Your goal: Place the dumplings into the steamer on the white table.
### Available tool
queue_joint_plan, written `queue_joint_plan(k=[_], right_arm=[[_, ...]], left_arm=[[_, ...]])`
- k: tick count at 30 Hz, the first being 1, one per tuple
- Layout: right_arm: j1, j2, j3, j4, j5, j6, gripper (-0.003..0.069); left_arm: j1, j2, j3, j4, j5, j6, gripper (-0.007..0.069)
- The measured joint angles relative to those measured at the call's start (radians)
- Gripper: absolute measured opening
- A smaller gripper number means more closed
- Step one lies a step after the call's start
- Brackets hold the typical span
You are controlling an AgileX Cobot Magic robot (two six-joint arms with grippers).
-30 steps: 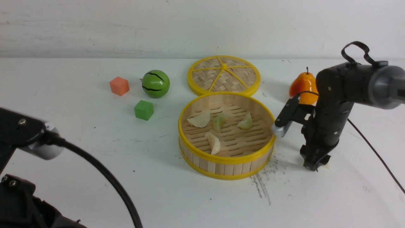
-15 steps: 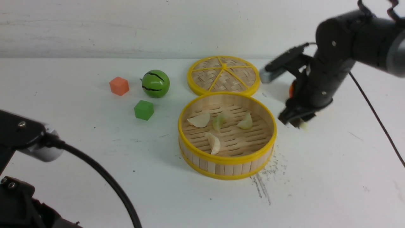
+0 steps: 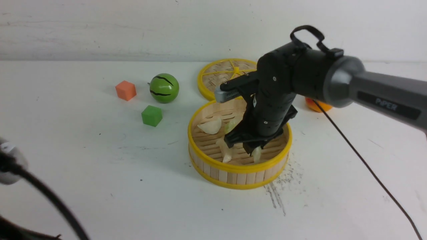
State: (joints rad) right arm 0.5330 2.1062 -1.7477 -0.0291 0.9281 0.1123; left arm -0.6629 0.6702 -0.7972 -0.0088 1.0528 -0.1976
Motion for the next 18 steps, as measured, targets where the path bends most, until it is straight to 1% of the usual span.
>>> queue_joint_plan(k=[3,5,8,9,10,11,13,16,18], right_arm=[[0.000,0.021,0.000,0.008,-0.030,0.012,0.0237],[0.000,0.024,0.000,0.015,-0.044,0.019,0.0253],[0.000,0.024,0.000,0.018,-0.056,0.041,0.0319],[0.000,0.024,0.000,0.018,-0.056,0.045,0.0330],[0.000,0.021,0.000,0.018,-0.050,0.053,0.0370],[0.000,0.015,0.000,0.017,-0.040,0.054,0.0390],[0.000,-0.004,0.000,0.016,-0.020,0.054,0.0408],[0.000,-0.076,0.001,0.015,0.011,0.054,0.0395],[0.000,-0.150,0.005,0.015,0.015,0.054,0.0357]], left_arm=[[0.000,-0.119,0.051,0.048,0.006,-0.051,0.0049],[0.000,-0.189,0.077,0.072,0.010,-0.085,0.0049],[0.000,-0.319,0.114,0.107,0.019,-0.144,0.0049],[0.000,-0.336,0.121,0.113,0.020,-0.159,0.0050],[0.000,-0.402,0.135,0.126,0.021,-0.182,0.0053],[0.000,-0.441,0.146,0.138,0.022,-0.197,0.0055],[0.000,-0.513,0.161,0.151,0.024,-0.221,0.0057],[0.000,-0.593,0.174,0.168,0.027,-0.241,0.0057],[0.000,-0.630,0.178,0.177,0.027,-0.246,0.0059]])
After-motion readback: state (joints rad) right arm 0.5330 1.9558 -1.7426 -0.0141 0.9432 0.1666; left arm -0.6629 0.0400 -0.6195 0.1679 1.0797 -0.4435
